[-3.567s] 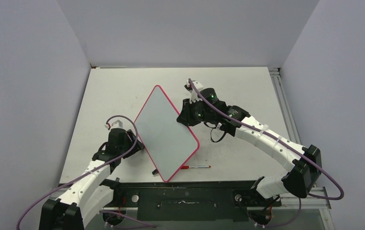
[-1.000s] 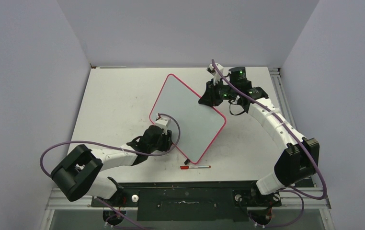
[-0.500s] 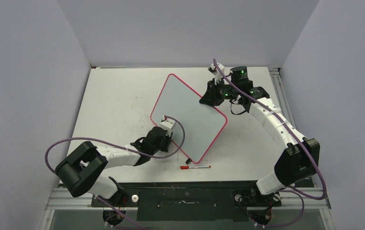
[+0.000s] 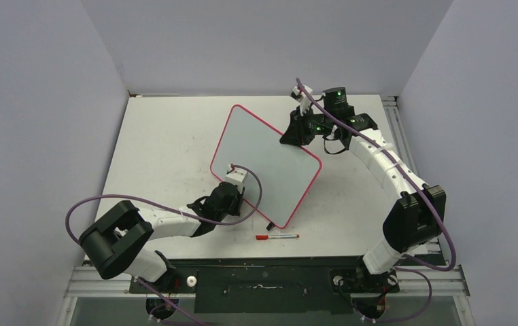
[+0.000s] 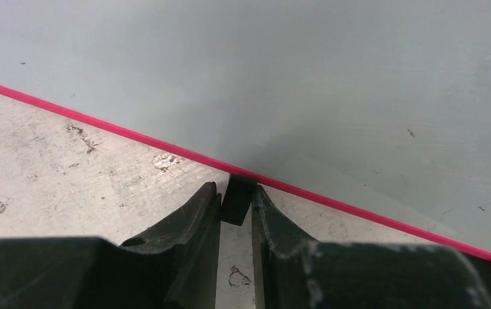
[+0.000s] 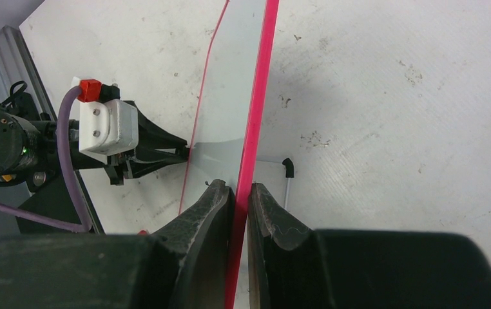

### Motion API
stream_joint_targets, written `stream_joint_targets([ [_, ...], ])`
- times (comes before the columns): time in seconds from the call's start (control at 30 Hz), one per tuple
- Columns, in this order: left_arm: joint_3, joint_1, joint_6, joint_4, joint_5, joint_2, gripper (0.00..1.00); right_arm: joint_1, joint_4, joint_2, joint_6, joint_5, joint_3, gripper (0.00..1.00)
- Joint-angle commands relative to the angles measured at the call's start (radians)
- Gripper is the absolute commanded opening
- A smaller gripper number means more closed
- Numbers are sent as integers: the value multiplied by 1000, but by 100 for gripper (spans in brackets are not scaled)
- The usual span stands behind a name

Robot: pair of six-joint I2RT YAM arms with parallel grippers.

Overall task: Write a sentence on the whiteboard
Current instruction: Adjust the whiteboard stand at the center of the board.

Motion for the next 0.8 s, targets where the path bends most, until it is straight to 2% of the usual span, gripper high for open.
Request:
stream_joint_targets([
  [0.0,33,24,-67,8,-153,6,0,-12,-38,5,-93,-59,54,5],
  [0.3,30,45,-55,11,-137,-5,0,-44,-158,85,-157,-115,191,5],
  [0.5,30,81,-85,0,-143,-10,0,-44,-165,103,-162,-120,203,5],
  [0.77,43,85,-107,-13,-150,-9,0,-42,-214,173,-167,-128,303,5],
])
